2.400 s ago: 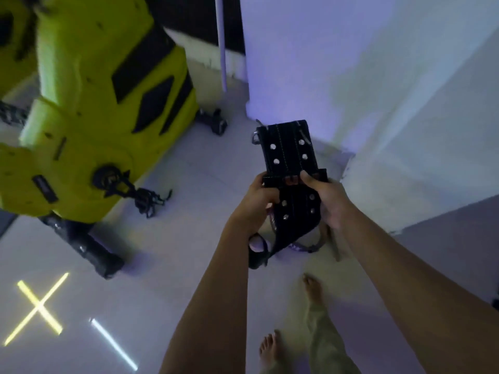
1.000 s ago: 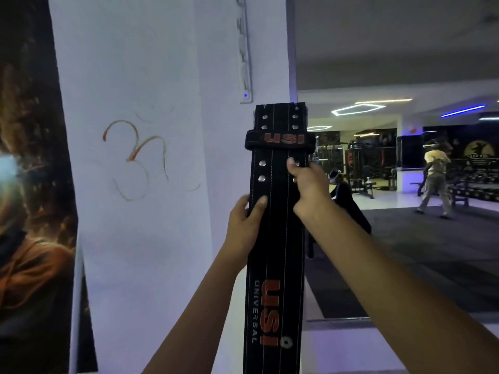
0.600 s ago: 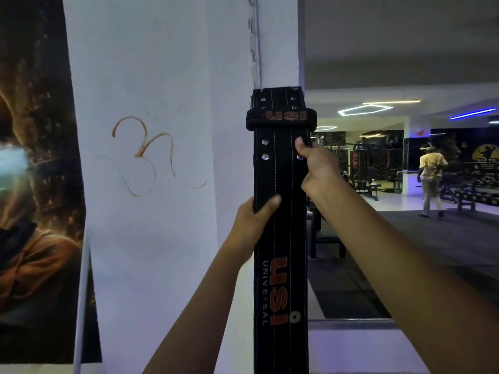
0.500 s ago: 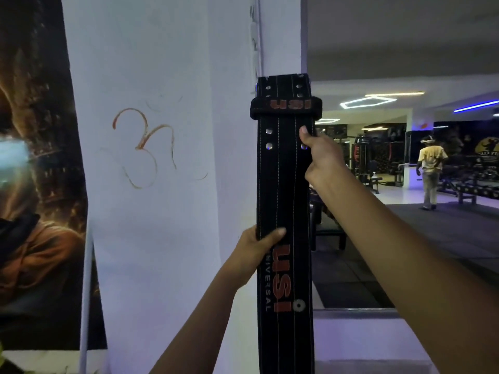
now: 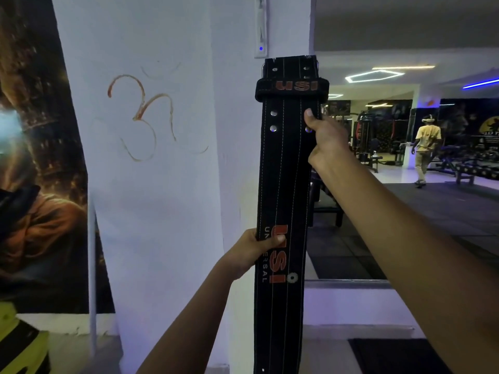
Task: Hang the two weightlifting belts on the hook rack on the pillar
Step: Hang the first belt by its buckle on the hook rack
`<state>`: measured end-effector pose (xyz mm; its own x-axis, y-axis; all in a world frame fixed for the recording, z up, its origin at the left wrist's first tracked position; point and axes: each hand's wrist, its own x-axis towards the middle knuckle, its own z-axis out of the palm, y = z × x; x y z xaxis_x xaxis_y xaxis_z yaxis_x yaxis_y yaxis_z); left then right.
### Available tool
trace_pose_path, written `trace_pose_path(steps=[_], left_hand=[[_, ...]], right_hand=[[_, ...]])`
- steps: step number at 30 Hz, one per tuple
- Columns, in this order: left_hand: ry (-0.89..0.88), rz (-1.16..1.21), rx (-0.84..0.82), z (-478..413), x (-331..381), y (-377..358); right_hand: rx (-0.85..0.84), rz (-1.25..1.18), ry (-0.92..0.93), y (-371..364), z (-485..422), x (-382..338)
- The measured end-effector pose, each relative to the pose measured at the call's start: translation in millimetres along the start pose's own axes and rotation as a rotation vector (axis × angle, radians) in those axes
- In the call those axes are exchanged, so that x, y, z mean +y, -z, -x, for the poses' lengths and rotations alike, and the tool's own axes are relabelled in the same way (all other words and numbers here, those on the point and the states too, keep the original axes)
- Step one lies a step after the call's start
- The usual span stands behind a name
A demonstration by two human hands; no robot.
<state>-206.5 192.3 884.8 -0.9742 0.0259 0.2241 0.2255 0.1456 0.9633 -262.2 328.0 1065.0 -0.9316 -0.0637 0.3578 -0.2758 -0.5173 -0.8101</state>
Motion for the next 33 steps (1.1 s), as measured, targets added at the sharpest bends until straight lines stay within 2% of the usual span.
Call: trace_pose_path(steps=[5, 9, 14, 17, 22, 24, 26, 29, 33], left_hand=[[-0.093, 0.14, 0.08, -7.9, 25.8, 10.3], [-0.048, -0.028, 0.026, 0.5, -1.6, 11.4], [-0.001, -0.021, 0.031, 2.9, -23.3, 12.2], [-0.068, -0.003, 0.08, -6.0, 17.2, 8.7], [-0.35, 0.172, 0.148, -42.8, 124.5, 4.8], [-0.373, 0.181, 0.209, -55.8, 151.7, 4.2], [-0.37, 0.191, 0.292, -66.0, 161.7, 4.9], [-0.394, 0.247, 0.343, -72.6, 160.8, 2.7], [-0.43, 0.322, 0.345, -70.9, 168.0, -1.9]], right_hand=[[0.012, -0.004, 0.01, 1.2, -0.9, 5.1], [0.038, 0.029, 0.008, 0.5, 0.4, 0.9], [0.049, -0.003, 0.014, 1.7, 3.8, -1.8], [0.044, -0.007, 0.027, 1.6, 5.8, -2.9], [0.014, -0.037, 0.017, 2.3, 18.2, 0.9], [0.004, -0.04, 0.028, 4.0, 22.7, 4.0], [-0.021, -0.036, 0.069, 9.3, 22.3, 5.9], [-0.108, 0.167, 0.139, 29.9, 23.3, 18.7], [-0.233, 0.317, -0.024, 69.9, 48.6, 71.7]])
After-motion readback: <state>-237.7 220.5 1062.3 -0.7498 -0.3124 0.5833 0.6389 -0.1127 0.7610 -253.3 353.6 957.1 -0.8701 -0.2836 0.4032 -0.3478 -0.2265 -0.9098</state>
